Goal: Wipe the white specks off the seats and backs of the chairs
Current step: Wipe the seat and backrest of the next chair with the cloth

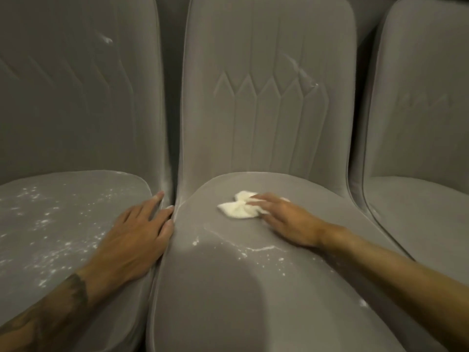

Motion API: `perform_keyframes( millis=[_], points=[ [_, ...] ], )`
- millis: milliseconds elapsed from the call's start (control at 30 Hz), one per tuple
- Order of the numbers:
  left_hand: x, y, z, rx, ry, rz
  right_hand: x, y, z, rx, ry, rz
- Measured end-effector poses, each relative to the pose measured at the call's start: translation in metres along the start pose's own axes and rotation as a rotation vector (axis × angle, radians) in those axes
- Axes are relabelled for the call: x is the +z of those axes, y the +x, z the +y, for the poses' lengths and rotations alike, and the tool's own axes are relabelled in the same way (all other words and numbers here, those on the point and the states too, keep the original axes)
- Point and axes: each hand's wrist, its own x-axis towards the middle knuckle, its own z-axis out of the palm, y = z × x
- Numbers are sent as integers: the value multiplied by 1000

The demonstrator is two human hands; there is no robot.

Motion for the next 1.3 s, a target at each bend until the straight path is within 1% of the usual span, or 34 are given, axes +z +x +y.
perform_keyframes(
  millis=[100,133,167,200,267,333,367,433,500,567,600,667,733,767,800,833,900,967,1000,1100,1167,1200,1233,1300],
  points=[
    [1,1,0,-3,5,-2,-24,-19,51,297,-22,124],
    [1,3,0,-9,-16,12,-26,-19,58,358,-45,161],
    [2,3,-1,-16,-51,27,-24,-16,56,371,-63,183],
    [2,3,-2,-21,-73,33,-18,-13,48,345,-64,190],
    [4,2,-5,22,-31,93,-3,-19,28,199,-17,173],
    [7,1,-6,48,24,116,2,-40,16,47,3,84],
    [7,2,-8,26,23,90,-4,-51,19,19,13,36],
    [11,3,-10,30,32,111,-23,-65,41,75,26,8],
    [13,5,-9,27,-15,129,-40,-73,67,223,20,99],
    [11,6,-8,-7,-81,103,-40,-66,75,337,-49,158],
    [11,6,-8,-13,-97,104,-35,-62,69,342,-88,160],
    [12,5,-9,-28,-131,98,-21,-66,53,239,-76,144],
    [13,6,-9,-34,-153,90,-20,-87,45,115,-30,71],
    [14,7,-10,-41,-162,87,-26,-97,48,97,-14,27],
    [15,9,-11,-49,-171,84,-33,-103,54,112,-8,1],
    [16,10,-12,-51,-178,84,-40,-106,61,158,-6,15],
    [18,11,-13,-49,-187,88,-49,-103,71,296,-5,101],
    [22,13,-17,-48,-187,101,-45,-92,63,341,-61,146],
    [22,14,-18,-48,-184,111,-39,-91,54,309,-74,150],
    [24,16,-19,-43,-191,124,-23,-115,30,106,-3,78],
    [24,16,-20,-43,-196,126,-29,-130,34,59,14,12],
    [24,16,-20,-45,-204,124,-35,-132,43,88,8,7],
    [24,16,-19,-48,-212,123,-41,-129,55,145,7,39],
    [26,16,-20,-47,-213,121,-51,-116,74,317,-11,130]
  ],
)
